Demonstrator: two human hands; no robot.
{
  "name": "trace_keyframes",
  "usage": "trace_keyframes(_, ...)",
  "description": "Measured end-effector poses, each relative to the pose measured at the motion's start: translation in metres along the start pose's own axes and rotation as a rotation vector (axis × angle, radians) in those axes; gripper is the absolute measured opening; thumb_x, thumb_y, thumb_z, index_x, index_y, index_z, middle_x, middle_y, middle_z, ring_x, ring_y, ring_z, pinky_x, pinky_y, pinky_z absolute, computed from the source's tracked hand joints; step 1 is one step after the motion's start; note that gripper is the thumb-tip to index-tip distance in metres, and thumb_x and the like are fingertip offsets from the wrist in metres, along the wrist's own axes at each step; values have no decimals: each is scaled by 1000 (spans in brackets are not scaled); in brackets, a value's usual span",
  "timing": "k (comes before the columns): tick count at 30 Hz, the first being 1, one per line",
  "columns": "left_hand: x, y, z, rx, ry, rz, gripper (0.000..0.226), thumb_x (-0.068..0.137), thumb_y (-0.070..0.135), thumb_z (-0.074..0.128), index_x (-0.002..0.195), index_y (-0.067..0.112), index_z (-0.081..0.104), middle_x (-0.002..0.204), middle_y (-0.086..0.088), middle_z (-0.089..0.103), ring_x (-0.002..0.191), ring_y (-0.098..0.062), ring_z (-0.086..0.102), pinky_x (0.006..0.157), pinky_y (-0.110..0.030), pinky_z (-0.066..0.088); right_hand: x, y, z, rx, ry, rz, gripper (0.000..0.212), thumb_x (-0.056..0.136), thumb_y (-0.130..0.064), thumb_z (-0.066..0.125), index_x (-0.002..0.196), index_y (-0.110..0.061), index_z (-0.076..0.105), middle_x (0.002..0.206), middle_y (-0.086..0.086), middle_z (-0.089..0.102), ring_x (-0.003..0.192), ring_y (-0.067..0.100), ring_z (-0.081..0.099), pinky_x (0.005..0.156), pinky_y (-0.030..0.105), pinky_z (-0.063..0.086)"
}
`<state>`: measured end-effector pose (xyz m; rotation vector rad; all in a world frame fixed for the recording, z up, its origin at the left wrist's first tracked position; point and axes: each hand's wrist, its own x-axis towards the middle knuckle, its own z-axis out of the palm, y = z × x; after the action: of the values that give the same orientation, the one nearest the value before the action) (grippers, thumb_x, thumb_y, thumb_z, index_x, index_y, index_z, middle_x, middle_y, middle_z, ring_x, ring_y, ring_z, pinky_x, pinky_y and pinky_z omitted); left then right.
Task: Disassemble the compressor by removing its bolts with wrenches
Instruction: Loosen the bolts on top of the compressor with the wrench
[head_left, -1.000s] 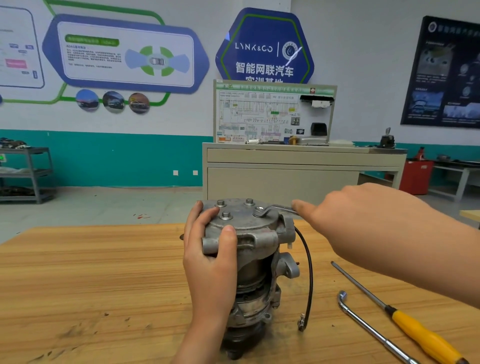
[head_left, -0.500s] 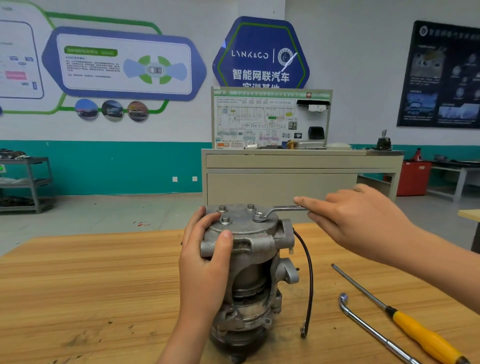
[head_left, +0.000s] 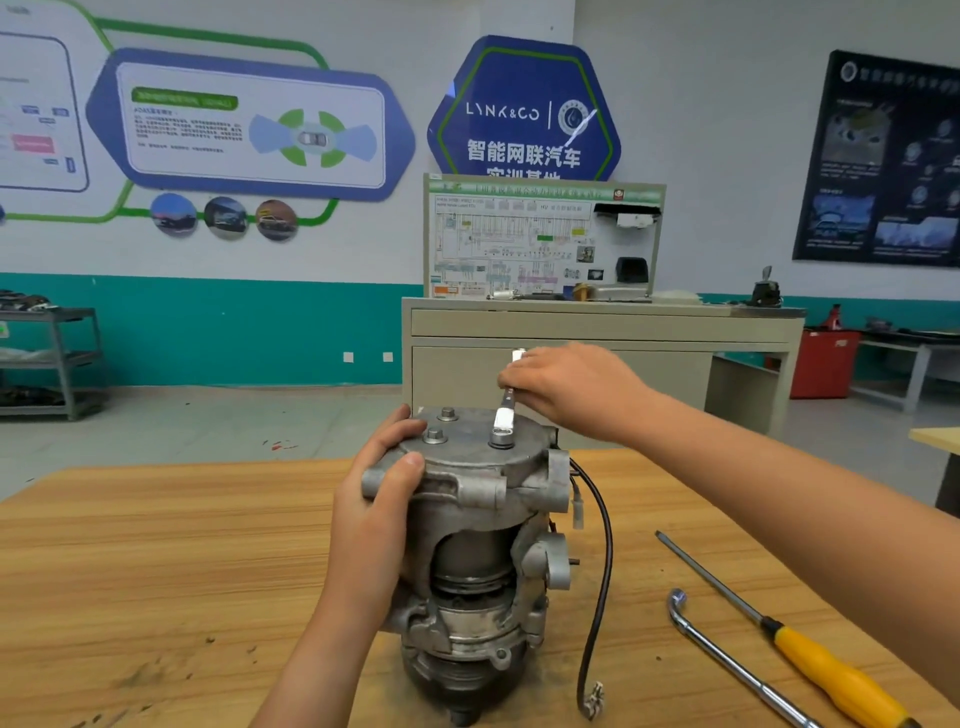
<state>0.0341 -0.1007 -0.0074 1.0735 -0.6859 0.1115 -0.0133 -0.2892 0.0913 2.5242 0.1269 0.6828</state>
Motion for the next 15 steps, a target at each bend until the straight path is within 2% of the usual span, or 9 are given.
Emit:
trace_keyframes(2,-2,1,1,-14,-4,-14,24,70,28,51,85,29,68,118,27,59,103,10,57,75,-11,47,-2,4,-4,-55,77,31,32,100,-31,30,119,-19,53,112,-2,62,100,18,58,73,28,42)
trace_keyframes(4,-5,2,3,-22,-6,-40,22,70,29,51,83,32,68,119,28,58,104,6,58,79,-20,49,-10,7,-13,63,237,247,30,101,-26,30,114,-9,52,93,6,64,81,27,61,59,32,41)
trace_keyframes(5,-6,4,4,-23,-1,-50,20,71,29,52,82,33,69,119,29,58,106,5,57,83,-24,49,-17,7,-20,175,307,352,28,100,-23,32,111,-5,50,80,8,60,71,31,59,52,33,36)
trace_keyframes(7,-10,7,5,22,3,-51,15,78,27,56,84,35,68,120,31,55,111,1,54,92,-34,49,-31,5,-35,311,368,406,25,99,-19,35,115,-3,46,62,3,46,55,30,50,47,31,26)
trace_keyframes(10,-18,7,9,224,1,13,14,90,24,56,95,37,61,126,34,43,122,1,42,103,-41,41,-58,-5,-54,127,177,287,38,98,-24,33,135,-17,33,53,-4,39,44,19,40,43,28,28)
trace_keyframes(13,-27,6,17,284,40,55,19,92,21,54,100,38,57,126,36,35,119,10,36,106,-37,38,-84,-21,-62,20,-105,266,43,99,-32,25,141,-32,18,61,-6,47,55,15,50,48,28,39)
trace_keyframes(15,-30,8,23,237,83,59,17,87,28,55,100,38,57,126,36,36,119,13,36,106,-31,35,-91,-31,-63,-13,-188,243,44,100,-32,24,142,-36,12,65,-5,47,61,16,52,54,28,43)
